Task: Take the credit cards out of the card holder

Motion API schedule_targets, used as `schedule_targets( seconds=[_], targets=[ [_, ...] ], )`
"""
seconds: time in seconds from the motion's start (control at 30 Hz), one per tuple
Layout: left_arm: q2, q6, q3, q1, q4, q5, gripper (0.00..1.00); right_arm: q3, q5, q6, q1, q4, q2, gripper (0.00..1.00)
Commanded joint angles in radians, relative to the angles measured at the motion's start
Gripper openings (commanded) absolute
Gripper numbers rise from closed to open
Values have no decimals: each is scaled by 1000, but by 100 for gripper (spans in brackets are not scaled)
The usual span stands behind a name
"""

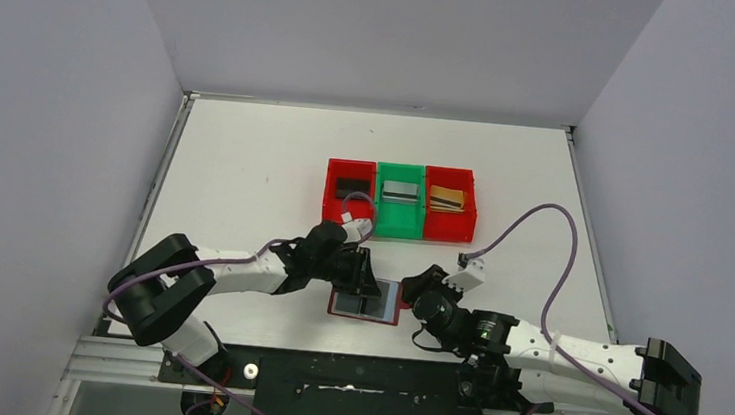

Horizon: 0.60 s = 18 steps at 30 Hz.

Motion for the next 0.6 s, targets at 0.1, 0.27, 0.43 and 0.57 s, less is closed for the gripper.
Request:
schedule_targets(
  seconds=[0.1, 0.27, 0.43, 0.57],
  targets=[
    [-116, -18, -10, 3, 34, -140, 32, -23, 49, -29, 0, 30, -92, 54],
    [-156, -22, -54, 21, -17, -191, 35, -42, 47, -64, 0, 119, -91, 74],
    [-186, -42, -117, 43, 1, -192, 40, -112, -61, -199, 0, 369, -63, 78],
    [-210, -52, -139, 56, 14, -197, 42, -92, -96, -152, -2, 346, -22, 62]
  ],
)
